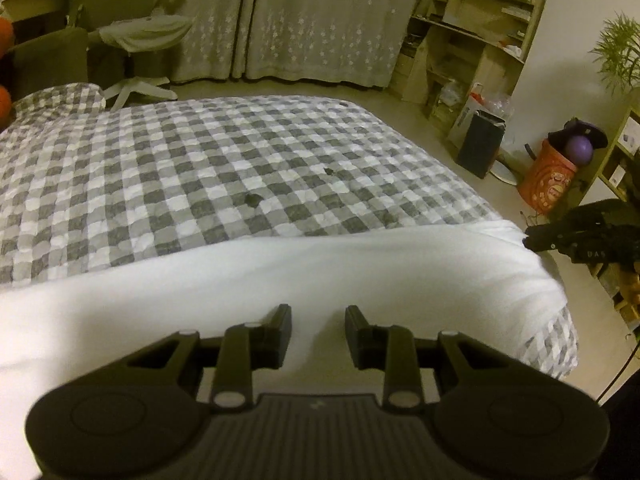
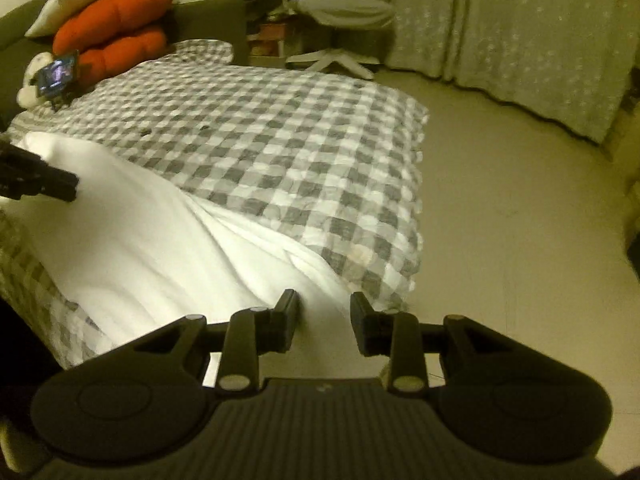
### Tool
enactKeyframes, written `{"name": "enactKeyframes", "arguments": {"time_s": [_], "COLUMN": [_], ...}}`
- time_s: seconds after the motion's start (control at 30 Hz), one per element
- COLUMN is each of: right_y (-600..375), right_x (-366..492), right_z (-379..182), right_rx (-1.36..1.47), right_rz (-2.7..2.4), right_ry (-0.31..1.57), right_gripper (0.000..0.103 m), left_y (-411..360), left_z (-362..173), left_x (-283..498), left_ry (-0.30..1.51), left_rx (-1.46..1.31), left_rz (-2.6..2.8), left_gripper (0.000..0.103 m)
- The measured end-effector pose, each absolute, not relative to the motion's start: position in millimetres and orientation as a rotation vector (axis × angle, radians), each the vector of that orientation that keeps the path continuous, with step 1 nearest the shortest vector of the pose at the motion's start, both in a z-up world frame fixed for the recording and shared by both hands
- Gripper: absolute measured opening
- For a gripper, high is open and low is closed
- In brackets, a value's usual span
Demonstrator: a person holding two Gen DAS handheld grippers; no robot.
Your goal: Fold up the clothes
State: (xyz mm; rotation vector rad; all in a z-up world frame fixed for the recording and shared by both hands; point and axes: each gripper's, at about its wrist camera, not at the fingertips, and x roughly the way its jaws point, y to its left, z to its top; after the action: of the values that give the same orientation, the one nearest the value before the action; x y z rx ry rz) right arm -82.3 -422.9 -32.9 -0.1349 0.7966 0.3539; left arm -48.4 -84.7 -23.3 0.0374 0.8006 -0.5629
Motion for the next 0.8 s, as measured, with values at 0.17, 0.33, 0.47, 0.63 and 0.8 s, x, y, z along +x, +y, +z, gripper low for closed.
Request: {"name": "enactKeyframes", "arguments": {"time_s": [0.17,0.33,0.47,0.63,0.8], "right_y": [-419.6,-424.1,-423.6,-442.2,-479.9], "right_x": [-87.4,-88.1,-78.9,-72.7,-78.5], "right_z": [-22.4,-16.0,-26.9,-24.4,-24.0], "right_rx": [-0.129,-0.109,-0.113,-0.026,0.156], "right_rz": [0.311,0.241,0.219,0.119,0.040], "right_ry": [0.757,0.707,0.746,0.757,0.823], "right_gripper": [0.002,0.002,0.002,0.017,0.017], "left_y": [-91.9,-95.1,-88.8,-81.1,-76.1], "left_z": [-25.5,-26.3,-28.6,-29.7,-30.1], "left_x": [-45.9,-45.1,-45.4,-45.1,-44.5], "left_ry": [0.790,0.783,0.776,0.773,0.777], "left_rx": [0.059,0.068,0.073,0.044,0.024], "left_rz": [-0.563,-0.570,-0.576,-0.577,-0.575], "left_gripper": [0.031,0.031,0.031,0.031,0.031]}}
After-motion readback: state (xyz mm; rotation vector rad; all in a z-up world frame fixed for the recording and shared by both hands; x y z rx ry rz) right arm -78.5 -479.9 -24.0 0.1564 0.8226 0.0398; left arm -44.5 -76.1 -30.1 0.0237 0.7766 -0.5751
